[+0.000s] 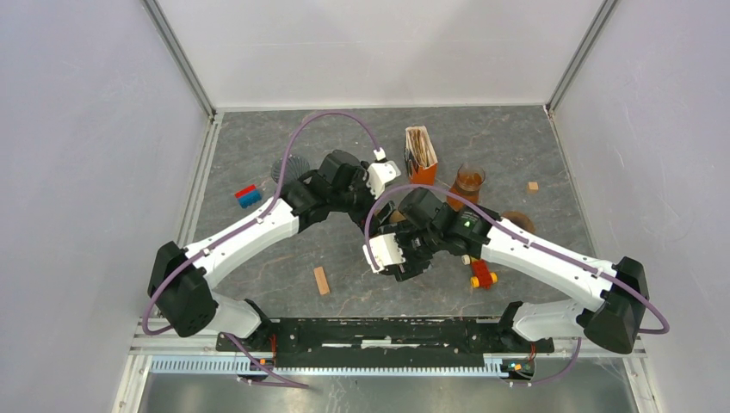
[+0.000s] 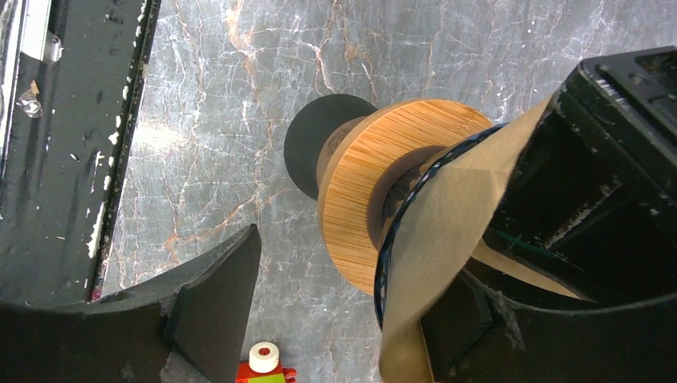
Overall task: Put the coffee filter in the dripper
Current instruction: Place the coffee filter in the coffee dripper.
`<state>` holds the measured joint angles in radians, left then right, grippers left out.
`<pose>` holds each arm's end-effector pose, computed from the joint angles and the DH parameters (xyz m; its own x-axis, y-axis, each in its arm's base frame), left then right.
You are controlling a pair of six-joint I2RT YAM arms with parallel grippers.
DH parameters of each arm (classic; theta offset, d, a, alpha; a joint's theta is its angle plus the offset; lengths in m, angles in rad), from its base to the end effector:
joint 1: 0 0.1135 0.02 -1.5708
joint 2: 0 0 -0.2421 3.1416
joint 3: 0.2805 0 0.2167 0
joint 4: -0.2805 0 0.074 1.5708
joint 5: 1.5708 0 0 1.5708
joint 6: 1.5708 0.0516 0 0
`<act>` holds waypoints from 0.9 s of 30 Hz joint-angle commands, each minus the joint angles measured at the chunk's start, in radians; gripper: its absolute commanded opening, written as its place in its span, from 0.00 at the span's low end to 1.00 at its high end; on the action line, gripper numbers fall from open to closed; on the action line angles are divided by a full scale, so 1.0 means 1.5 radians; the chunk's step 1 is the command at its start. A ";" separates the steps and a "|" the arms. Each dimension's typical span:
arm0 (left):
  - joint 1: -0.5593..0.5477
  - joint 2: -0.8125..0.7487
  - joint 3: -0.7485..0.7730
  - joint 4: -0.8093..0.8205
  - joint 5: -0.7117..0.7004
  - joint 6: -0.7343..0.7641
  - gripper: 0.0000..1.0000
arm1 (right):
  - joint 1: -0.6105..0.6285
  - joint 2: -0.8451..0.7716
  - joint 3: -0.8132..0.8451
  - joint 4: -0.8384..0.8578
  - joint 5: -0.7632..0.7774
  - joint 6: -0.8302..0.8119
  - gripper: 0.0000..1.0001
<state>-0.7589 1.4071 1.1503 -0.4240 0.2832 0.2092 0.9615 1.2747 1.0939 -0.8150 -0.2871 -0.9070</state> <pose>0.2028 -0.2122 0.2797 -0.2768 0.5373 -0.7967 0.8953 0.4454 -0.0107 0.1209 0.1987 0.2630 0.3930 -0.7569 -0.5222 -0.9171 -0.2817 -0.2819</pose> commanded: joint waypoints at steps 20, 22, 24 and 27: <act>-0.004 0.001 0.071 -0.019 0.042 0.016 1.00 | 0.002 -0.009 0.055 -0.017 -0.071 0.012 0.72; -0.004 -0.002 0.076 -0.025 0.044 0.014 1.00 | 0.003 -0.010 0.040 -0.013 -0.072 0.010 0.72; -0.004 -0.004 0.078 -0.031 0.041 0.014 1.00 | 0.002 -0.013 0.025 -0.009 -0.077 0.009 0.71; -0.004 -0.009 0.081 -0.035 0.034 0.013 1.00 | 0.002 -0.011 0.007 -0.005 -0.085 0.007 0.71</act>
<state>-0.7609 1.4086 1.2278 -0.4728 0.3183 0.2432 0.9615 1.2713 1.1332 -0.8322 -0.3744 -0.8841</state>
